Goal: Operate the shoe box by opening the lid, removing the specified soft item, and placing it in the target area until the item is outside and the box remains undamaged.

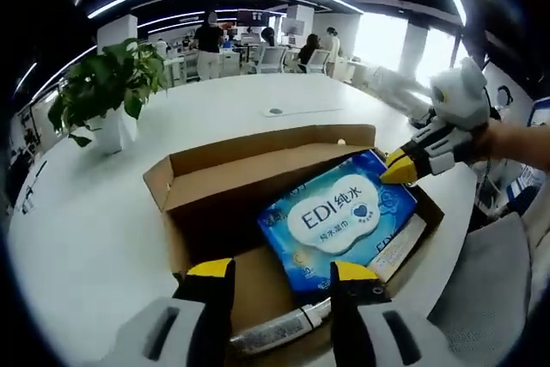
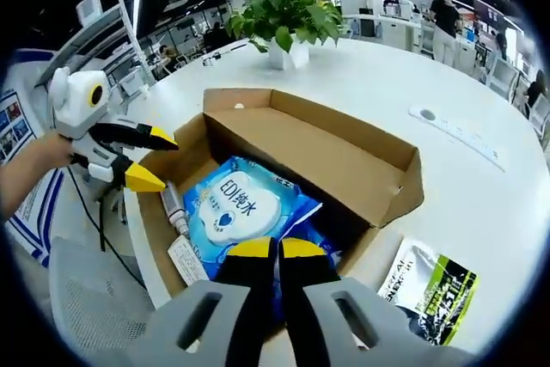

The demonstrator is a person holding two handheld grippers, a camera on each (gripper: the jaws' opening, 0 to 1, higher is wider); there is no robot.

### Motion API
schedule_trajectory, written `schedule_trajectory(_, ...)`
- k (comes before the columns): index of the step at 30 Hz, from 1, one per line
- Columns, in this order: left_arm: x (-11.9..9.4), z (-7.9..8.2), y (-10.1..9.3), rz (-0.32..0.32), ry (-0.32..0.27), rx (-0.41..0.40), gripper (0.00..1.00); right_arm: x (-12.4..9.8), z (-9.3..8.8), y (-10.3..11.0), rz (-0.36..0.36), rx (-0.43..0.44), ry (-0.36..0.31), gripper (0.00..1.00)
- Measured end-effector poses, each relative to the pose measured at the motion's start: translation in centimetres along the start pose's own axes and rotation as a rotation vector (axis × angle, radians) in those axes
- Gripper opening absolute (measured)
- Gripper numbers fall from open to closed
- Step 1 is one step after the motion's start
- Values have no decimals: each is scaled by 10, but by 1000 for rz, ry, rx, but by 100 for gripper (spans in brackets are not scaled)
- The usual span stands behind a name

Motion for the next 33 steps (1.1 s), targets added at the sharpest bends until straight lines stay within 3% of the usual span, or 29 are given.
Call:
schedule_trajectory(6, 17, -2, -6, -51, 64, -12, 30, -6, -2, -1, -11, -19, 5, 0)
schedule_trajectory(15, 36, -10, -15, -116, 150, -21, 26, -12, -5, -6, -32, -50, 18, 0)
schedule_trajectory(23, 45, -9, -23, -214, 183, -149, 16, -15, -7, -7, -34, -39, 12, 0)
schedule_trajectory(33, 45, -7, -25, -197, 181, -169, 7, -16, -10, -7, -38, -28, 2, 0)
Point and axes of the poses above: the point that each gripper's makers call its tool centre point, and the gripper's own axes: x roughly forward along the fingers, y roughly to its left, z roughly out of its top, the point moved 8 cm from there along -x, roughly backward along the fingers, and after that the axes turned 10 degrees about z, right-handed, at the moved point
